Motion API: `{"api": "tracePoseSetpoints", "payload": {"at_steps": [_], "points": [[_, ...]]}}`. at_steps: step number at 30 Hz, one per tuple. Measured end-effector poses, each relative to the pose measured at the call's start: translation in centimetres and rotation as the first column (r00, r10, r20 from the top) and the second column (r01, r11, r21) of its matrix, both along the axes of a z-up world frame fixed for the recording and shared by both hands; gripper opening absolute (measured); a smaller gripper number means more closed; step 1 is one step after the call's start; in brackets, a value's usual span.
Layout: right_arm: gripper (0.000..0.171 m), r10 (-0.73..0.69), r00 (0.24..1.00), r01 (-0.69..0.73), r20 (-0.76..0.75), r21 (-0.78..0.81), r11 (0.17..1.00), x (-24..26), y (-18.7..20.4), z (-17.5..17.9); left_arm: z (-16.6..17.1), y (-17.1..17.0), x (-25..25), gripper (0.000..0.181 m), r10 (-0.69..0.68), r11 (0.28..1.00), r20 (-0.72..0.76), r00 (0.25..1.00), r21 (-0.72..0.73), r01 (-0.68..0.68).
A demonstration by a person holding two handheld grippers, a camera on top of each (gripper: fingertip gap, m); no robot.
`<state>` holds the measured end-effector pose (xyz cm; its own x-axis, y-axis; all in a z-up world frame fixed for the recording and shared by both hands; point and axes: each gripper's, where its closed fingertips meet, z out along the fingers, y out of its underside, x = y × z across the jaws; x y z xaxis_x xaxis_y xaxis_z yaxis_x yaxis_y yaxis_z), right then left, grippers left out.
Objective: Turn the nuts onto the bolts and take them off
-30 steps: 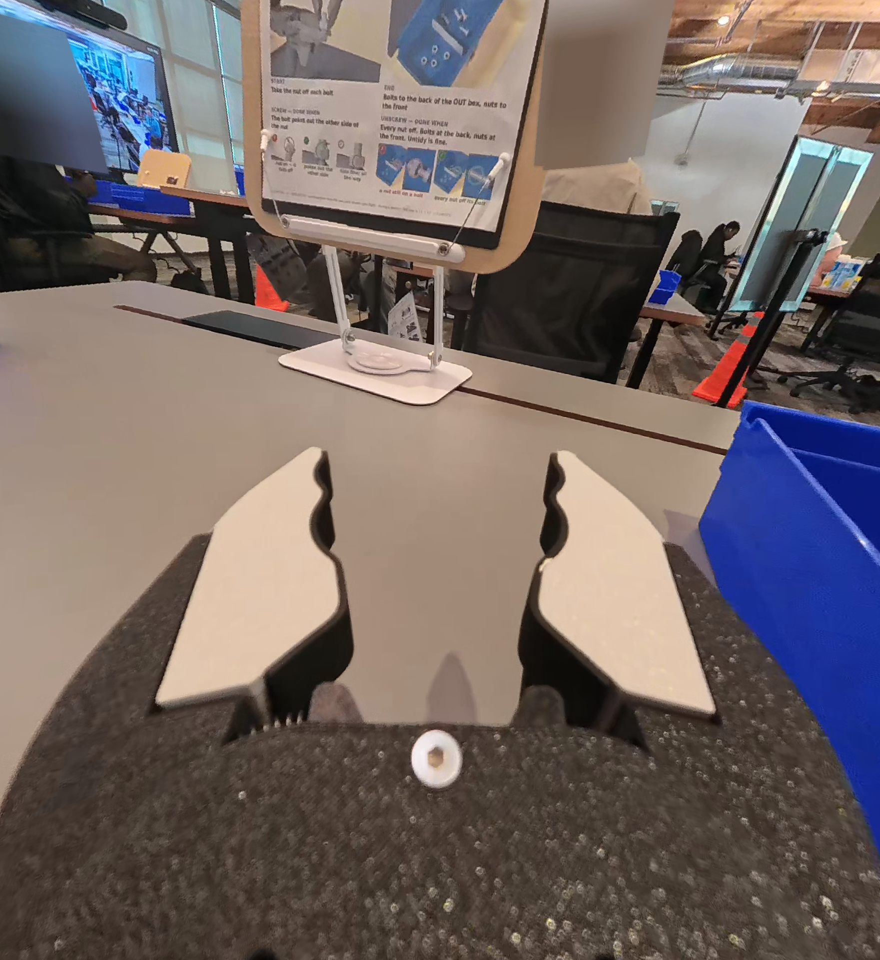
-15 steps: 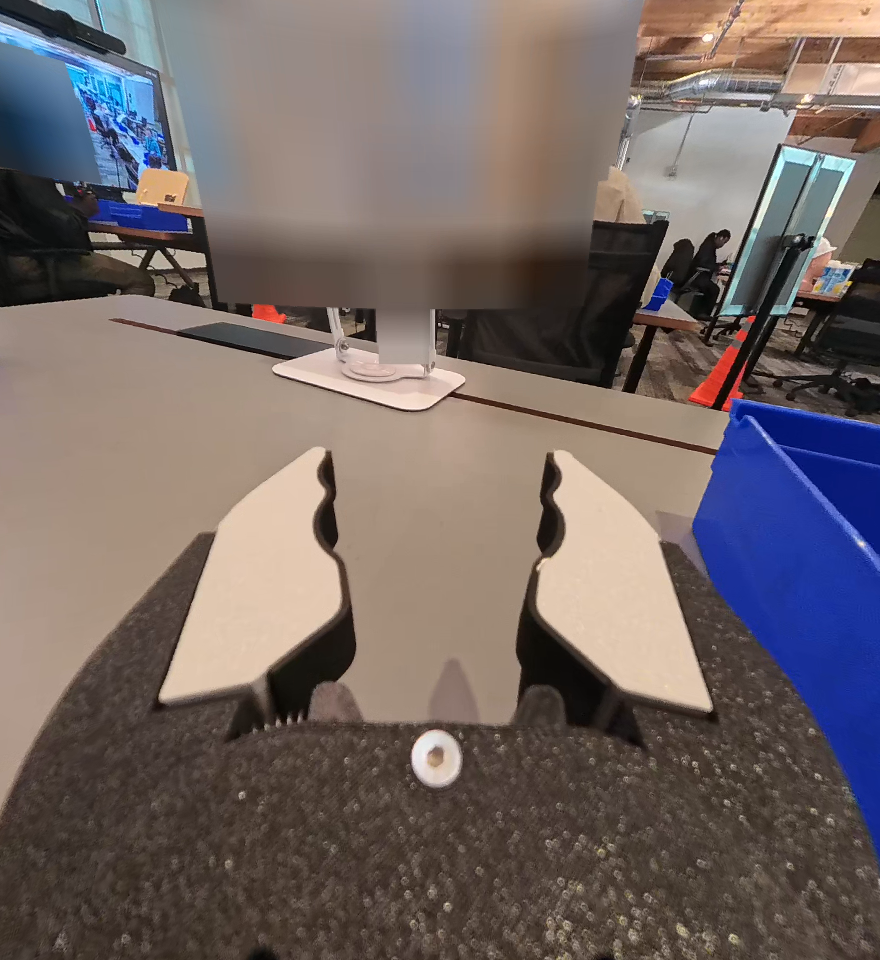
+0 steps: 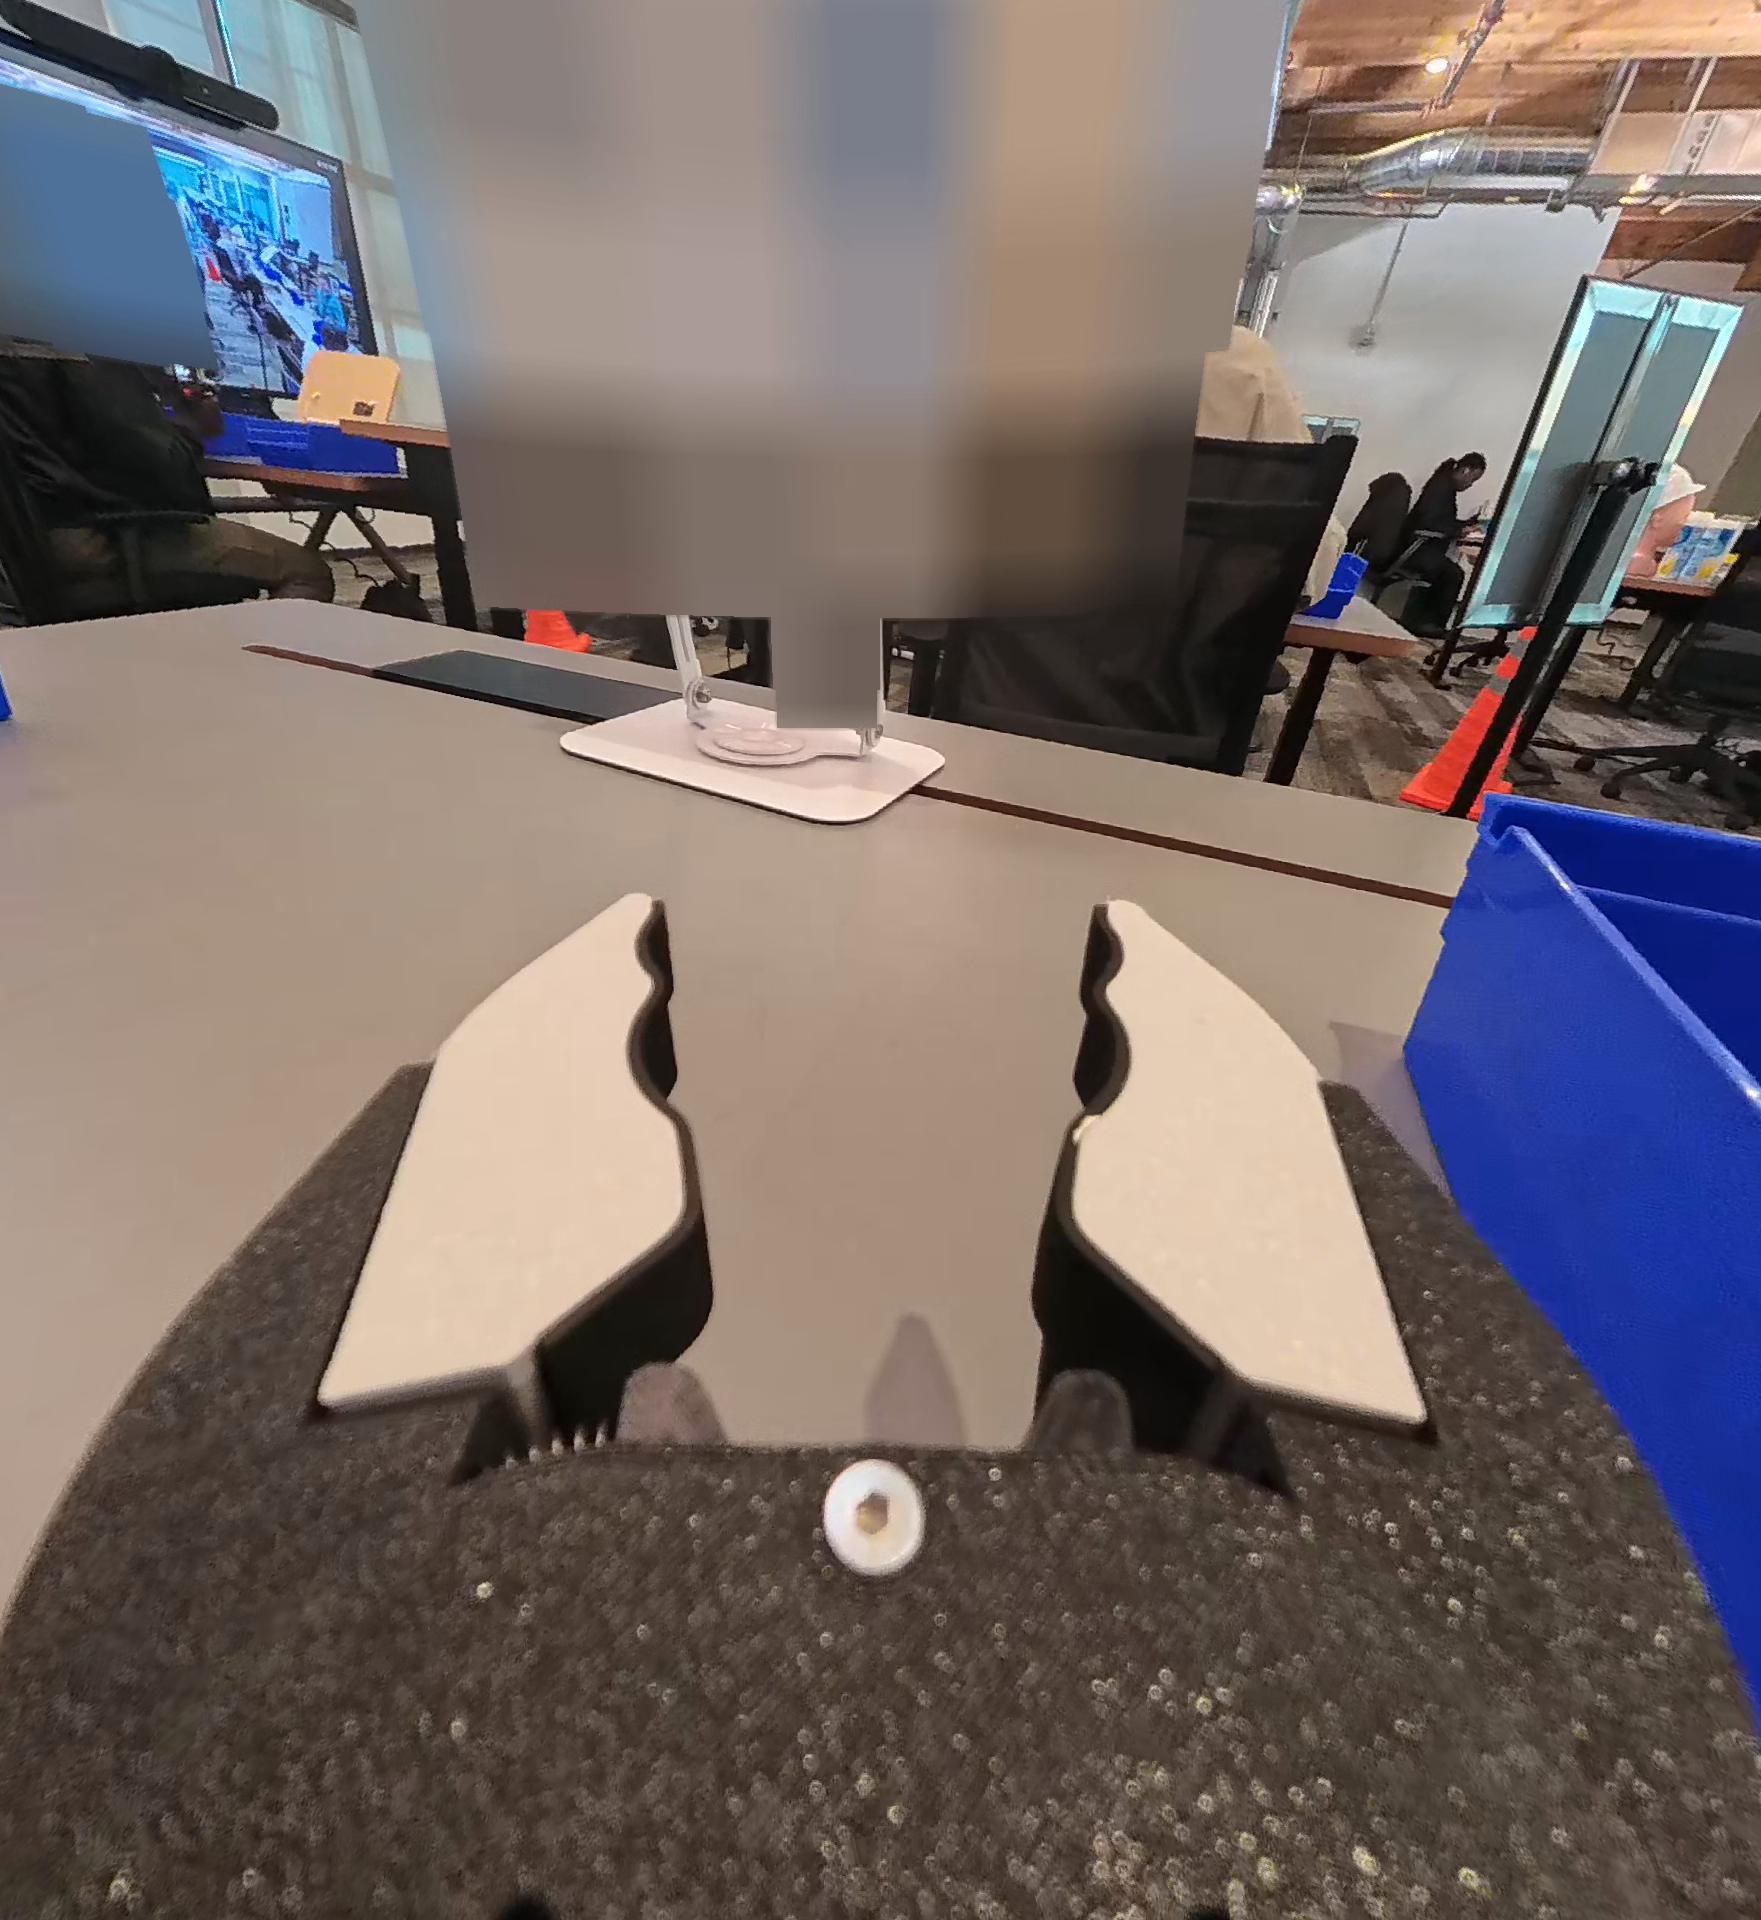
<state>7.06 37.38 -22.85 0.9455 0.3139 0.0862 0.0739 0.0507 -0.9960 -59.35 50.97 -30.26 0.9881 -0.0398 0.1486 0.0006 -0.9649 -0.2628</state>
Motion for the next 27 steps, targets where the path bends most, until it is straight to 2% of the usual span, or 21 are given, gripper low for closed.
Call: {"api": "tracePoseSetpoints", "payload": {"at_steps": [14,19,27], "points": [[0.076,0.005,1.0,-0.005,-0.003,0.016,1.0,0.2,-0.4,0.3,-2.7,-0.4,-0.3,0.036,0.047,0.99,0.022,0.999,-0.137,-0.044],[0.076,0.011,1.0,-0.01,-0.007,0.025,1.0,0.1,-0.4,0.4,-2.9,-0.6,-0.1,0.02,0.015,0.984,0.034,0.999,-0.177,-0.009],[0.076,0.008,1.0,-0.007,-0.028,0.049,0.999,0.4,-0.7,0.9,-2.7,-0.7,-0.2,0.019,0.003,0.986,0.078,0.997,-0.168,0.01]]}}
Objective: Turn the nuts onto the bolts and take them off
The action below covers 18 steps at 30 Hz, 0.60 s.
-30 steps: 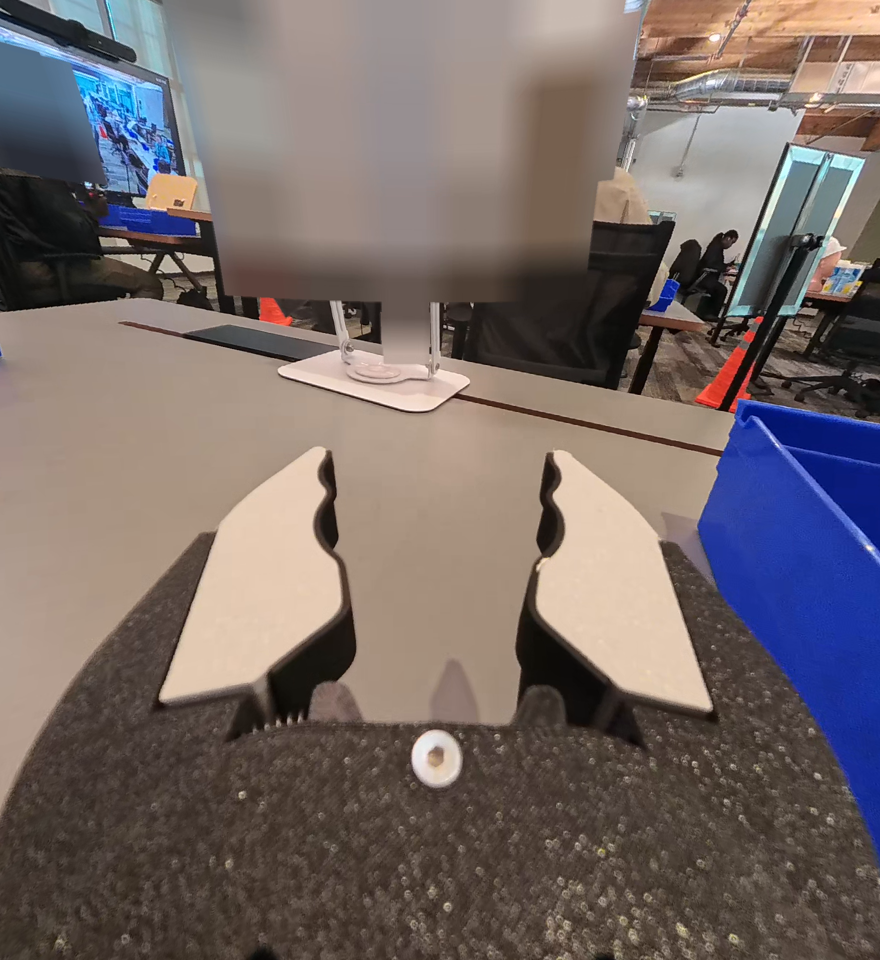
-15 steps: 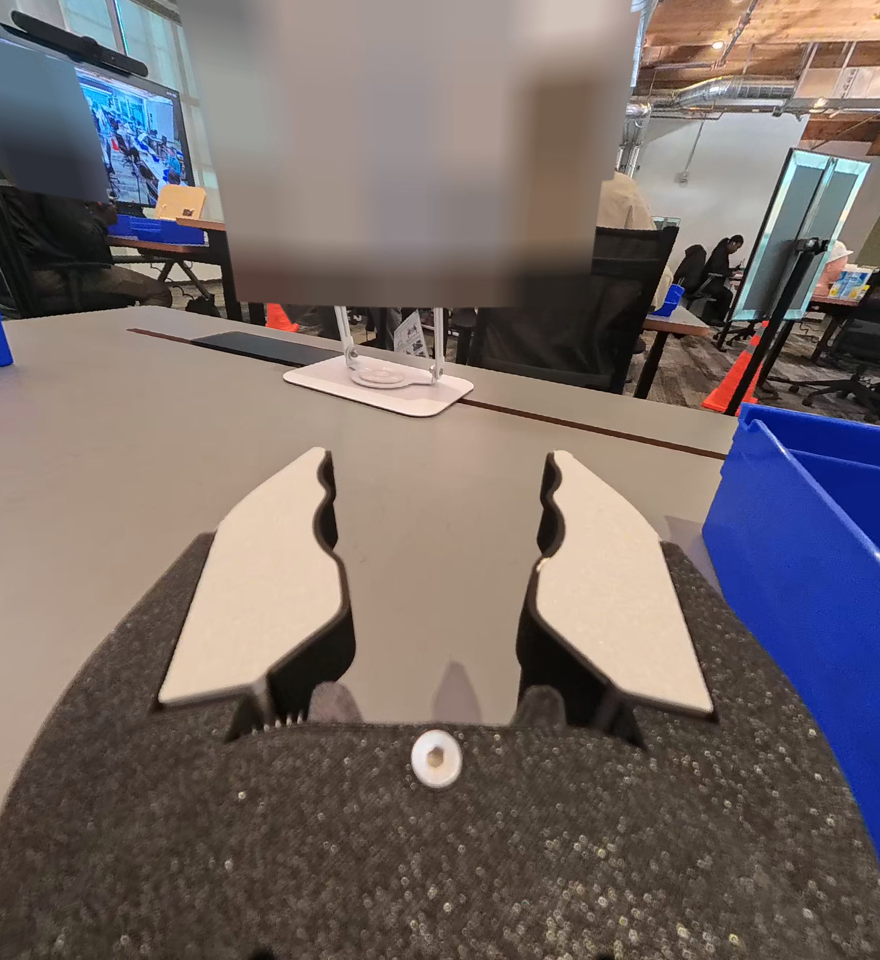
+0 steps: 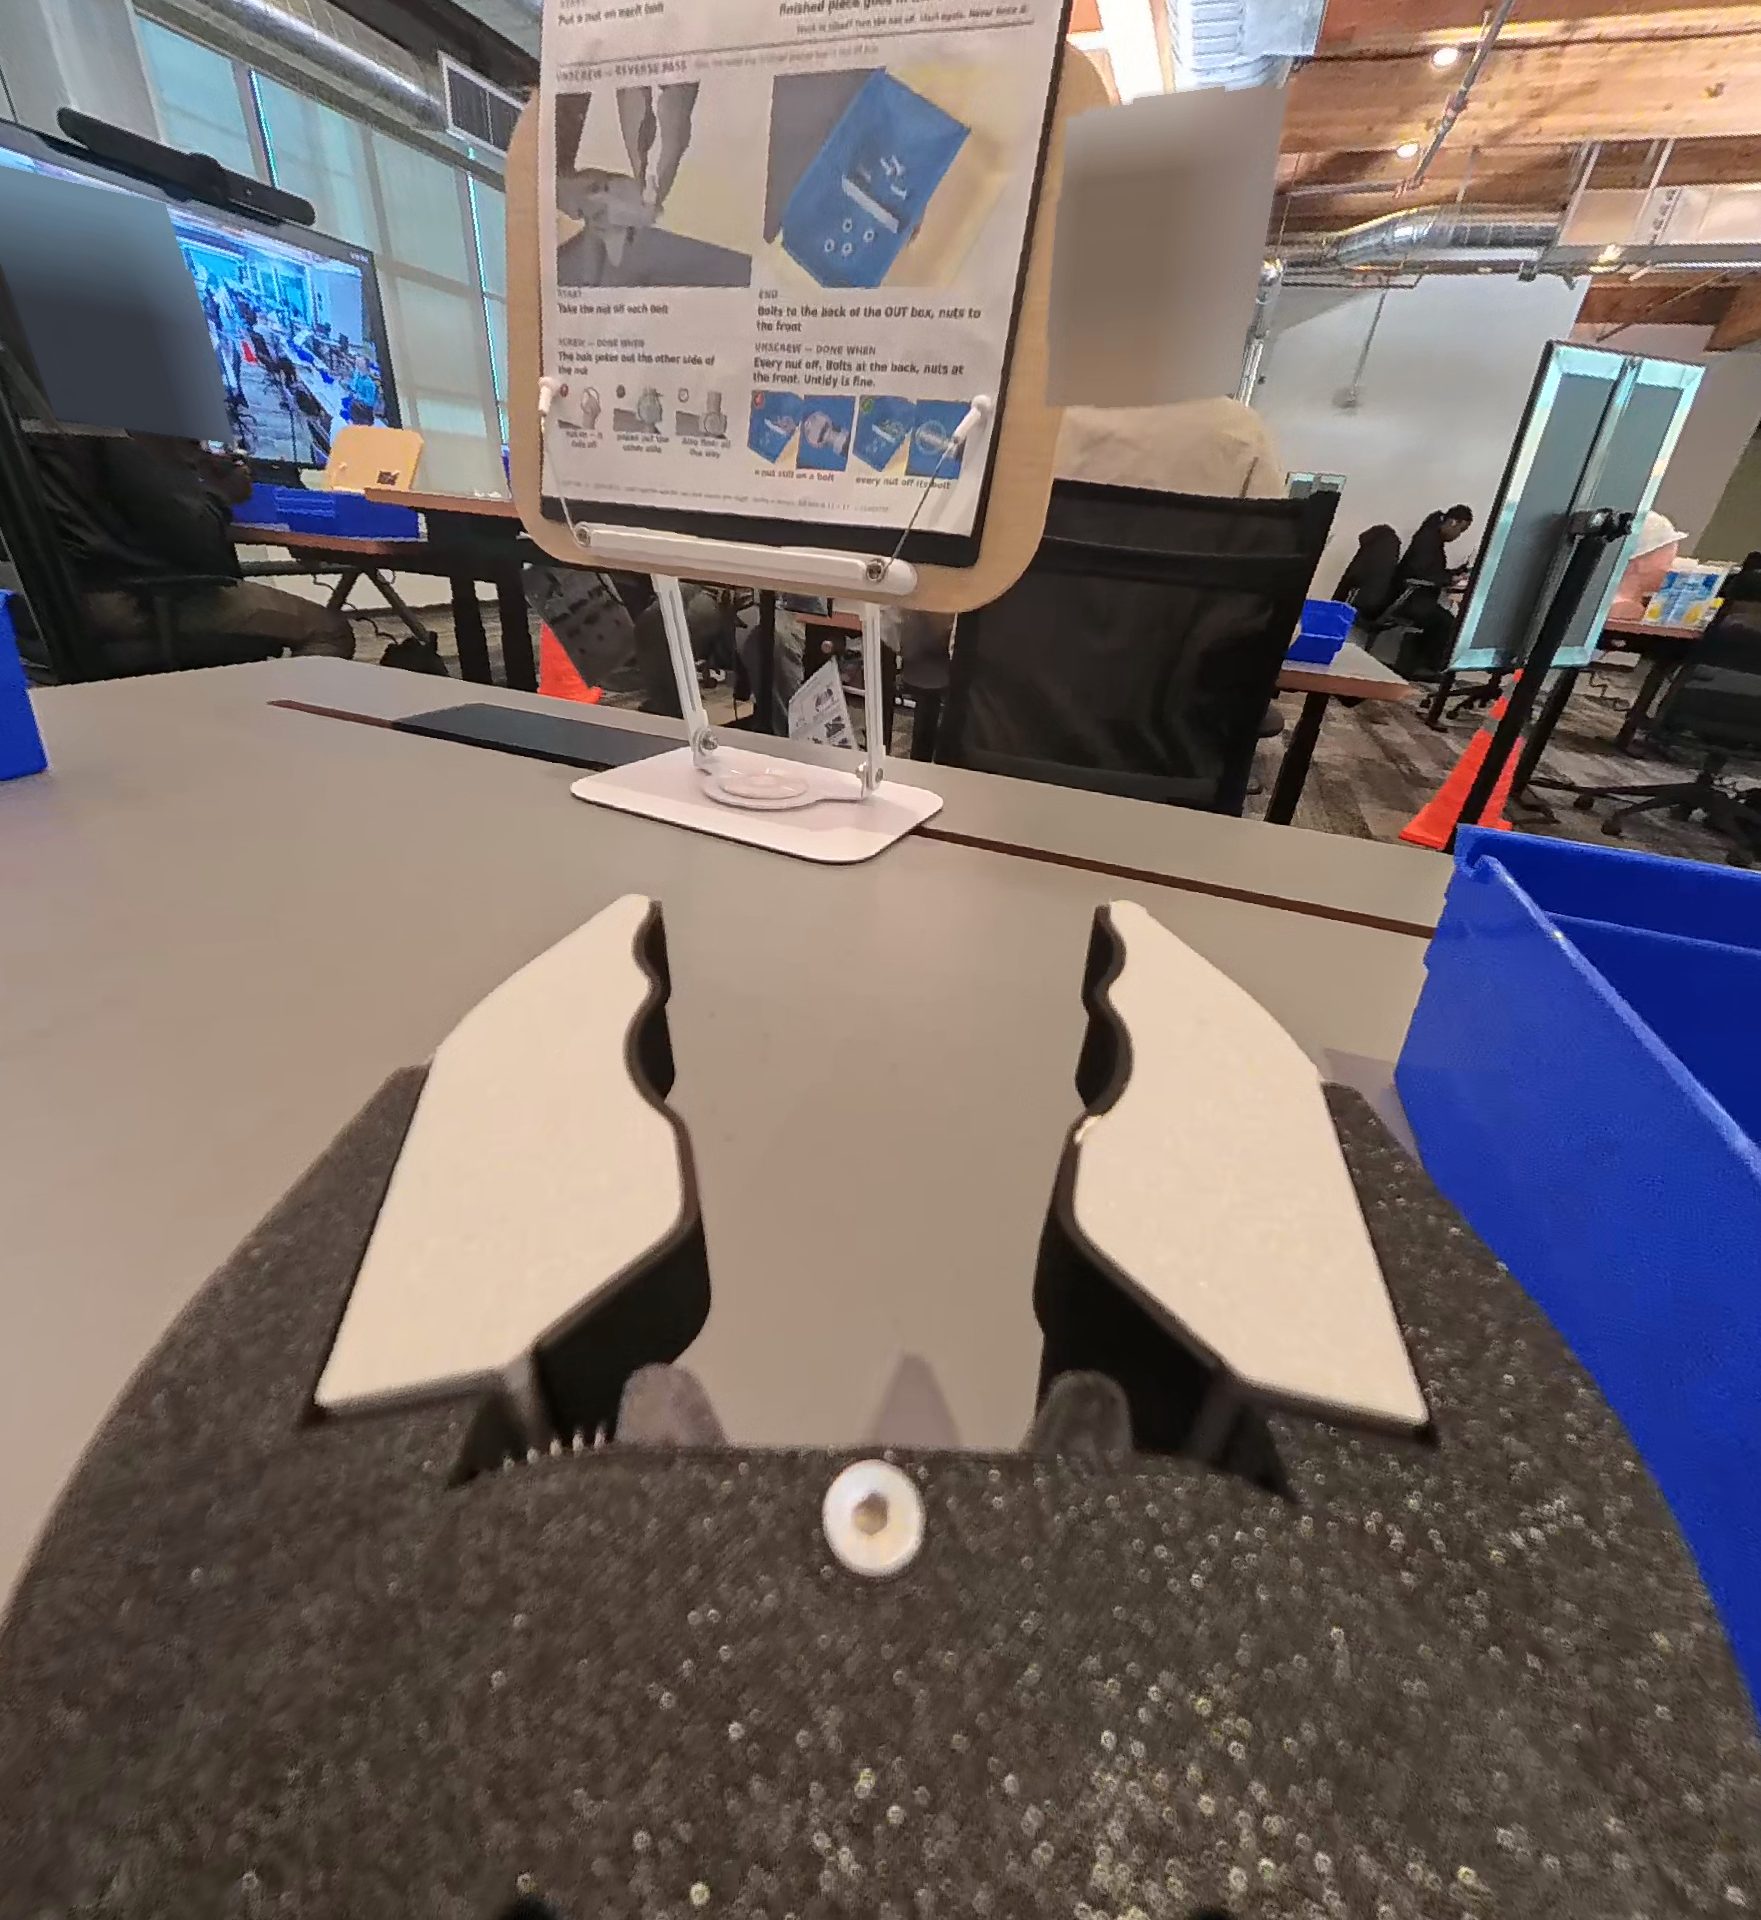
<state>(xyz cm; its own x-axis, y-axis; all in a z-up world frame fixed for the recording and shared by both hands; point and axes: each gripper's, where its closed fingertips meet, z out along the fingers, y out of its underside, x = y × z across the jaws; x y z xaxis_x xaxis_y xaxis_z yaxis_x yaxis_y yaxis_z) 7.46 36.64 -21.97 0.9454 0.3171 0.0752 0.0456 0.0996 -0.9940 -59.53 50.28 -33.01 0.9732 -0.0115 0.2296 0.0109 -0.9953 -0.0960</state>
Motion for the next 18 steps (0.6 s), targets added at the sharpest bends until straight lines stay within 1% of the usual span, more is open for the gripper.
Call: {"api": "tracePoseSetpoints", "payload": {"at_steps": [3,4,7,12,18], "points": [[0.076,0.002,1.0,-0.002,-0.011,0.008,1.0,0.1,-0.1,0.2,0.5,-0.1,-0.3,0.018,-0.016,0.999,-0.021,1.0,0.028,0.016],[0.076,0.006,1.0,-0.006,-0.014,0.009,1.0,0.0,-0.1,0.2,0.8,-0.2,-0.1,0.007,-0.029,0.999,-0.013,0.999,0.044,0.03],[0.076,0.012,1.0,-0.012,-0.012,0.014,1.0,-0.2,-0.1,0.3,1.6,-0.4,0.0,0.006,-0.051,0.995,-0.017,0.999,0.085,0.052],[0.076,0.019,1.0,-0.019,-0.016,0.021,1.0,-0.4,-0.1,0.4,2.2,-1.1,-0.2,0.006,-0.066,0.992,-0.025,0.997,0.107,0.069],[0.075,0.032,0.999,-0.031,-0.023,0.019,0.999,-0.7,0.1,0.4,3.8,-1.3,-0.1,0.006,-0.091,0.976,-0.023,0.996,0.197,0.093]]}}
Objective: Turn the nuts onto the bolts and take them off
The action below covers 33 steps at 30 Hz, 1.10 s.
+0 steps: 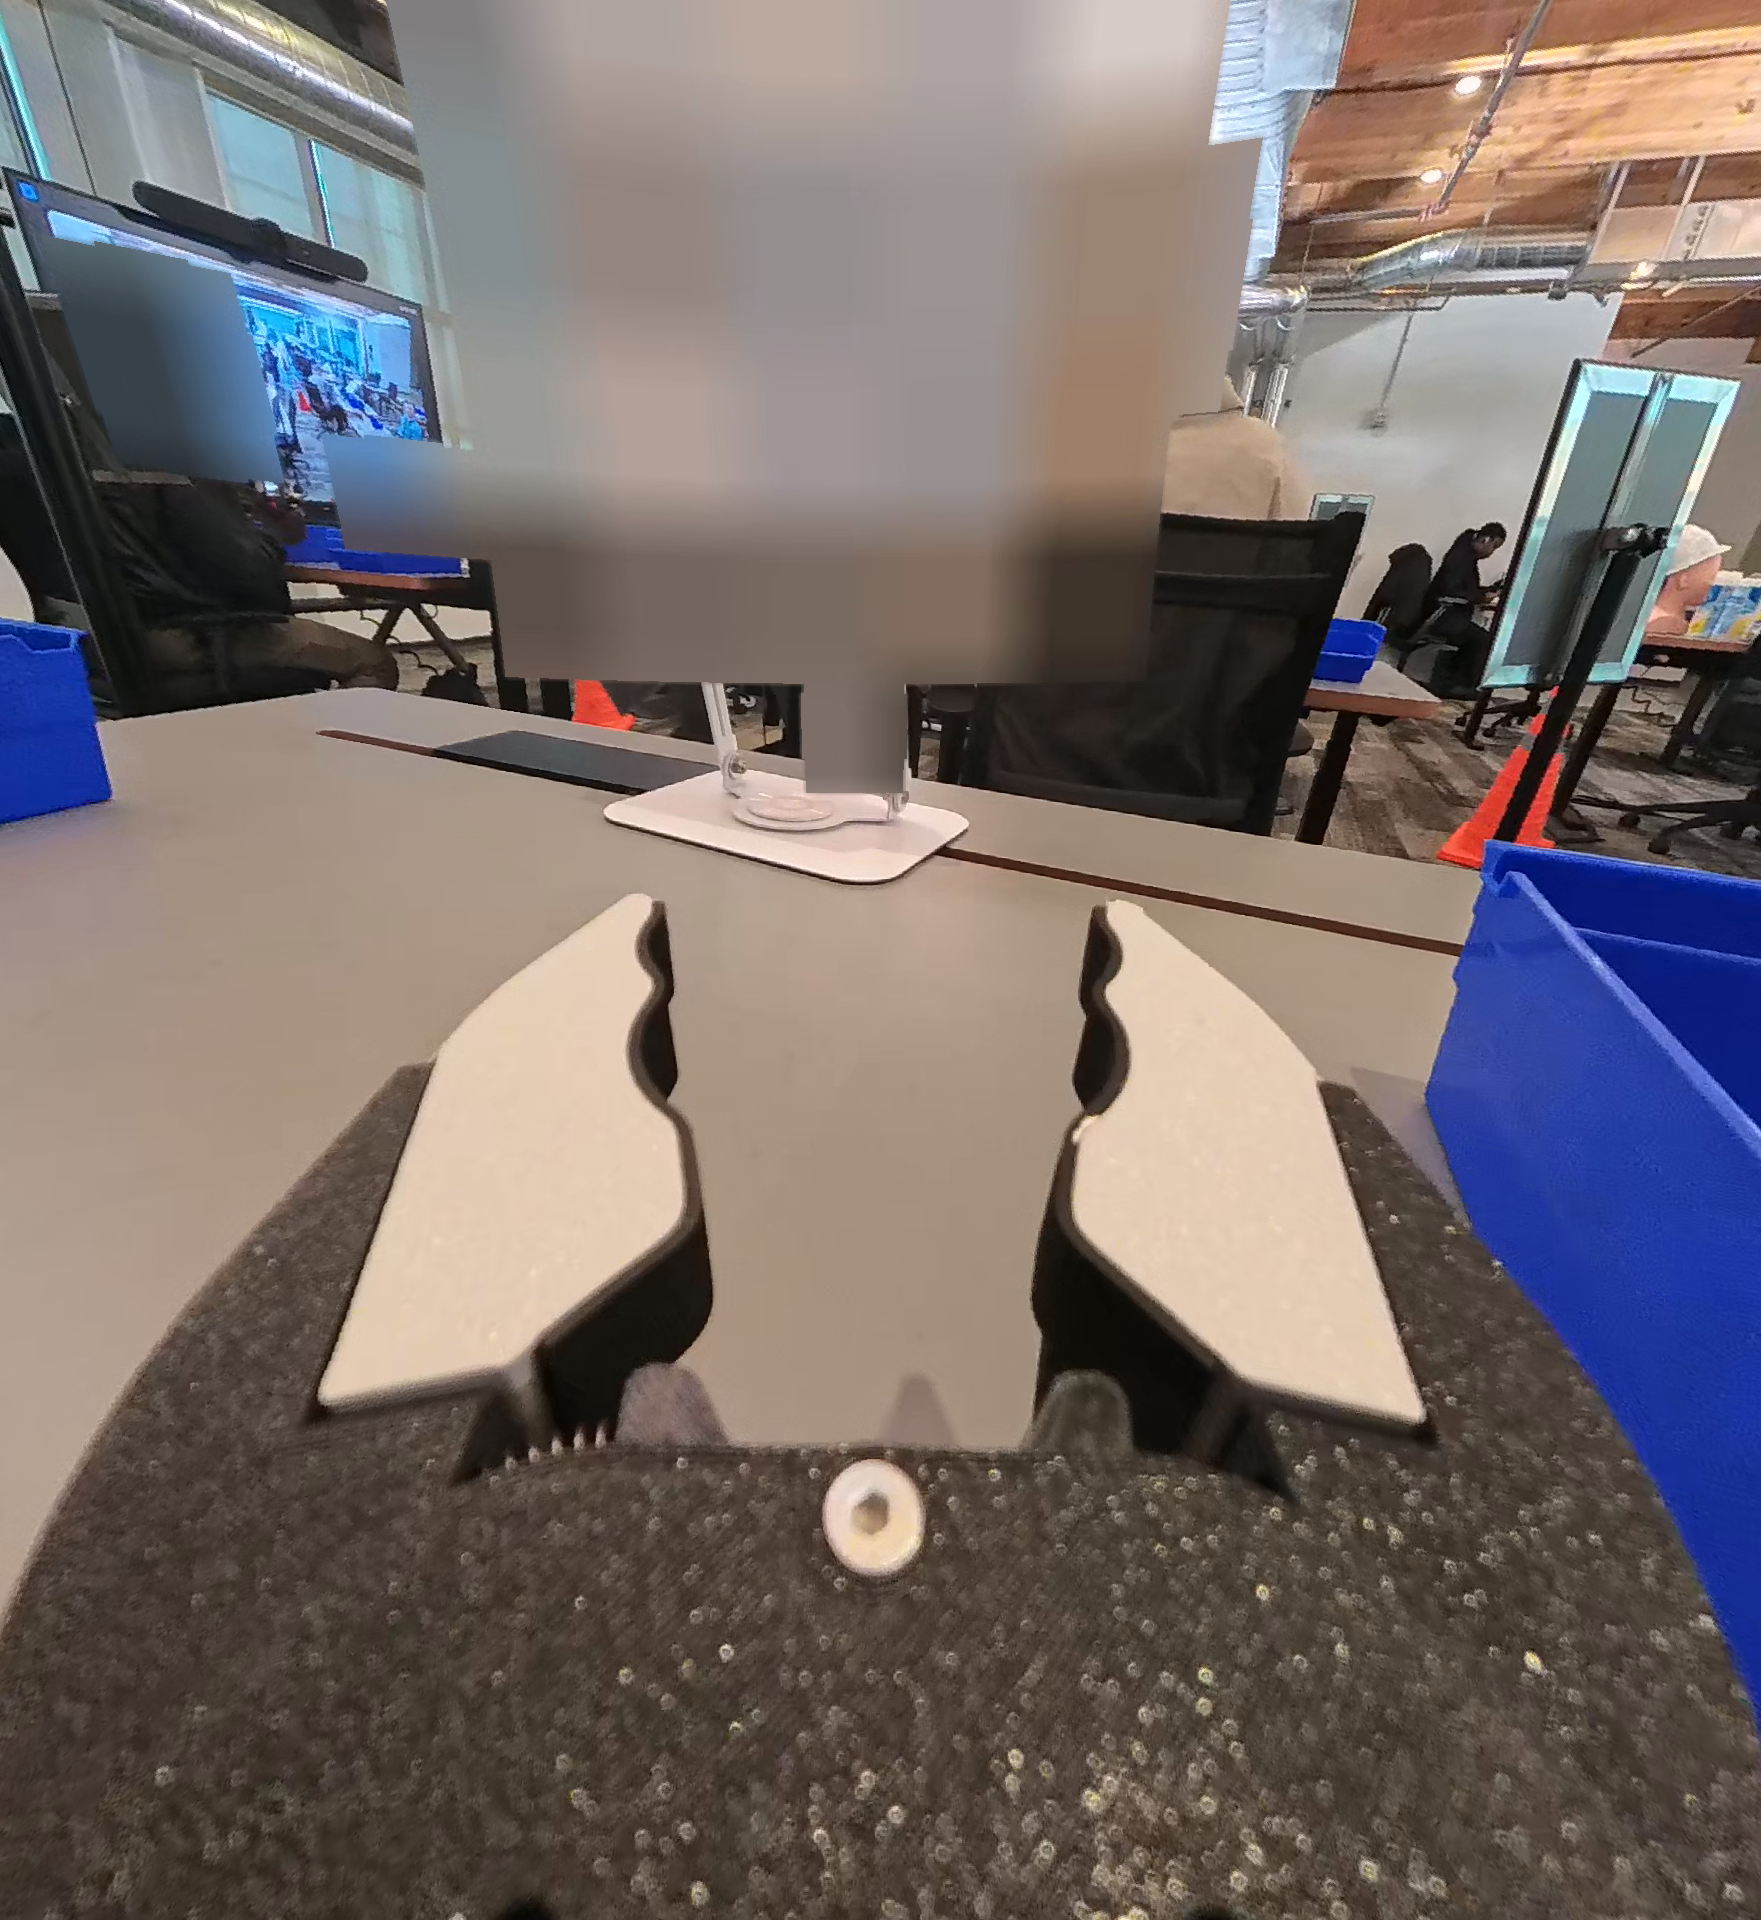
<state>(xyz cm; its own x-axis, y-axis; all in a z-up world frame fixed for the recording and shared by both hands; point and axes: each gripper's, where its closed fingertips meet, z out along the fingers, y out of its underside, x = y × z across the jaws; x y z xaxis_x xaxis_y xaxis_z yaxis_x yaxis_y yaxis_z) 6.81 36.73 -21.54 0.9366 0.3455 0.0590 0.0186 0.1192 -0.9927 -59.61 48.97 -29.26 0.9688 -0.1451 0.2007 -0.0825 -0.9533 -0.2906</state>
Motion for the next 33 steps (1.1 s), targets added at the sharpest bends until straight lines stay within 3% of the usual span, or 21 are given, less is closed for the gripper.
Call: {"api": "tracePoseSetpoints", "payload": {"at_steps": [12,24,29,33], "points": [[0.074,0.009,1.0,-0.009,0.0,-0.006,1.0,-0.4,0.4,-0.1,3.9,-0.8,2.2,0.006,-0.124,0.983,0.011,0.992,0.136,0.121],[0.074,0.017,1.0,-0.017,-0.001,-0.009,1.0,-0.6,0.6,-0.2,8.9,-1.2,8.0,0.006,-0.306,0.912,-0.004,0.952,0.284,0.295],[0.074,0.018,1.0,-0.018,-0.005,-0.009,1.0,-0.6,0.6,-0.2,9.3,-1.8,11.3,0.006,-0.419,0.868,-0.005,0.908,0.292,0.402],[0.073,0.022,1.0,-0.022,-0.005,-0.013,1.0,-0.7,0.7,-0.2,9.2,-3.1,16.0,0.006,-0.597,0.763,-0.003,0.802,0.306,0.569]]}}
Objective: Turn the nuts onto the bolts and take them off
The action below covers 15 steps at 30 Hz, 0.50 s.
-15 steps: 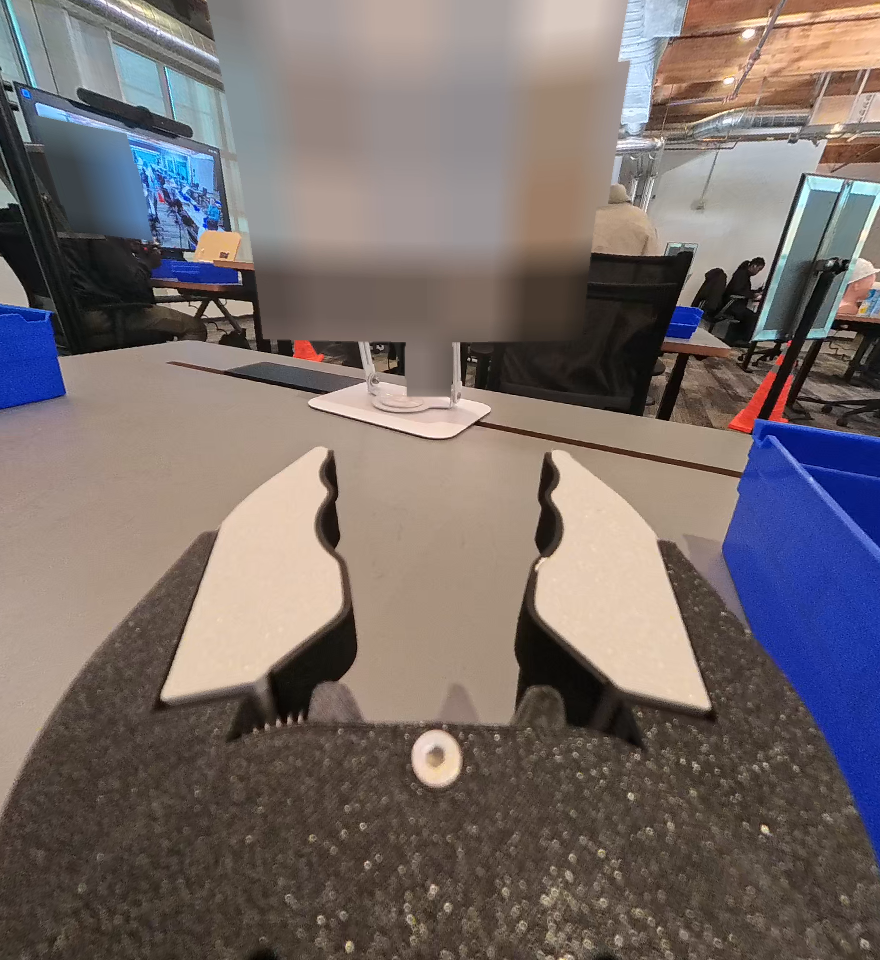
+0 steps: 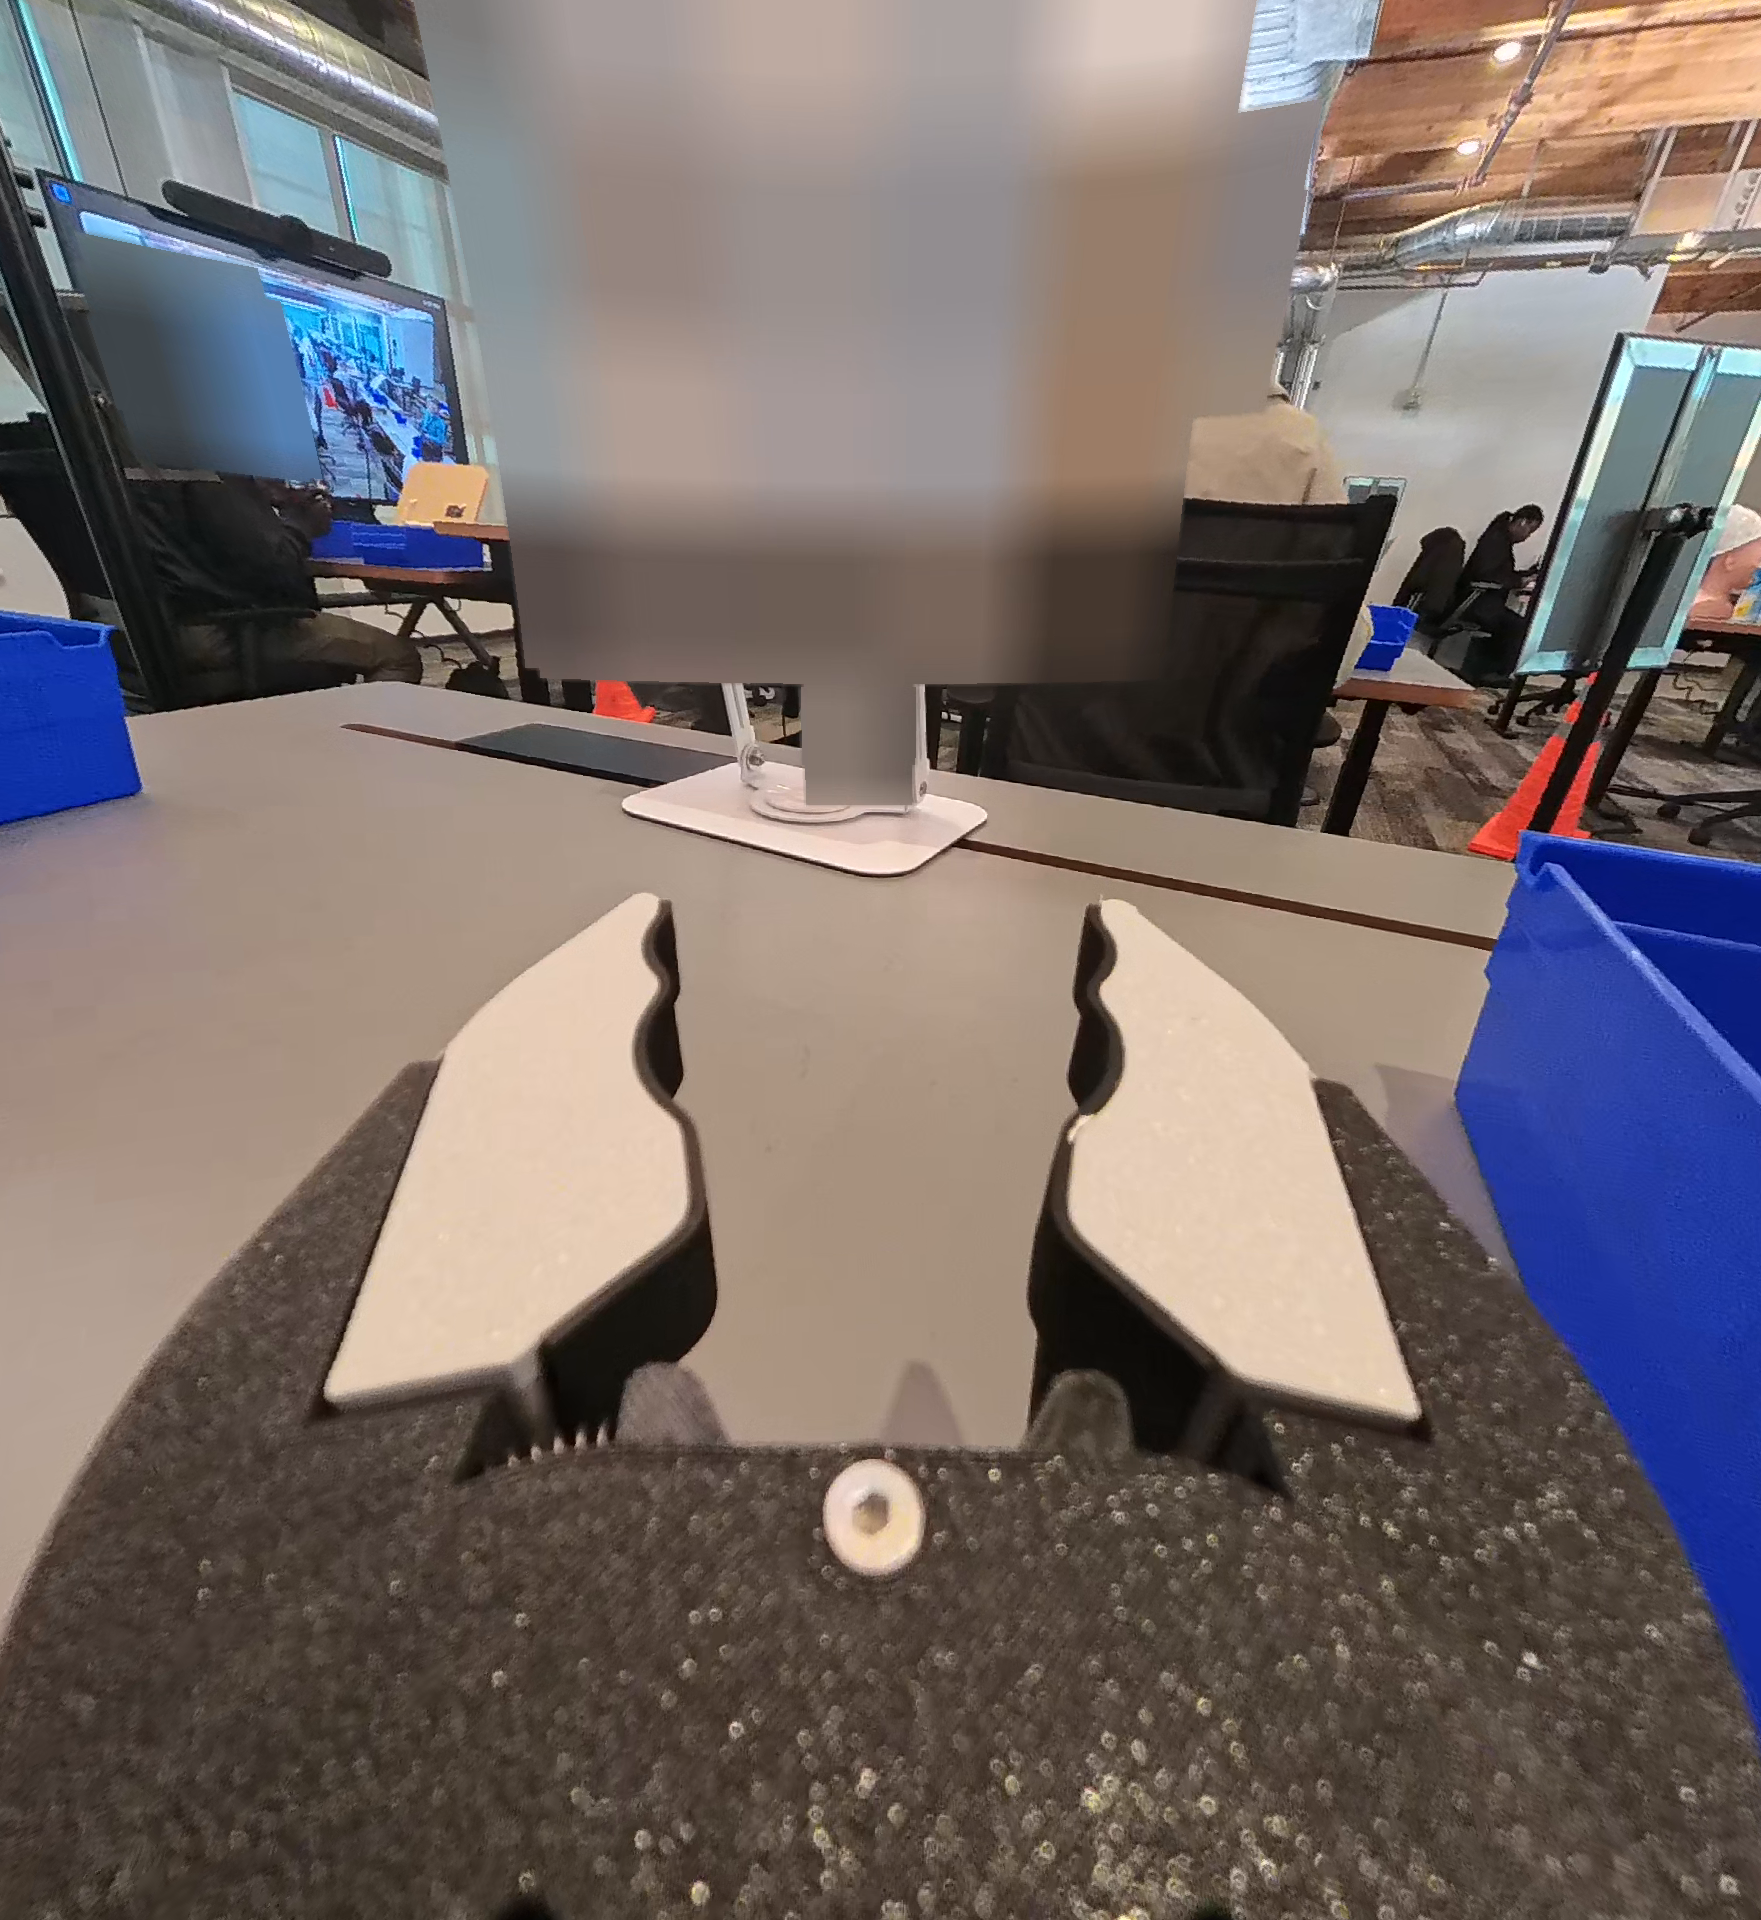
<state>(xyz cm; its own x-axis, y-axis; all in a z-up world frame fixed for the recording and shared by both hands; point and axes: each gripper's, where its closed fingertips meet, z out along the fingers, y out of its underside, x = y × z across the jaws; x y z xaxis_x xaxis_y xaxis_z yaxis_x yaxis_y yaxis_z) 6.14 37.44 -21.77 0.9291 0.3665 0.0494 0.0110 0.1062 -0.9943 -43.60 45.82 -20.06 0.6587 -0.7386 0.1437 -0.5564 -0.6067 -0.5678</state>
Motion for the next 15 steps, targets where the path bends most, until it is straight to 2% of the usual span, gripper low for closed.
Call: {"api": "tracePoseSetpoints", "payload": {"at_steps": [3,7,11,15], "points": [[0.073,0.002,1.0,-0.002,0.004,0.002,1.0,-0.1,0.0,0.0,-1.4,-1.7,4.8,0.006,-0.222,0.975,-0.02,0.975,-0.002,0.222],[0.073,0.003,1.0,-0.003,0.011,0.003,1.0,-0.1,0.0,0.0,-5.5,-3.9,11.1,0.006,-0.462,0.885,-0.02,0.887,-0.078,0.459],[0.072,-0.001,1.0,0.001,0.015,-0.001,1.0,0.0,0.0,-0.1,-9.1,-4.8,15.0,0.006,-0.595,0.799,-0.008,0.804,-0.112,0.591],[0.072,-0.001,1.0,0.001,0.017,-0.002,1.0,0.0,0.0,-0.1,-10.8,-4.9,16.5,0.006,-0.626,0.769,0.012,0.78,-0.155,0.62]]}}
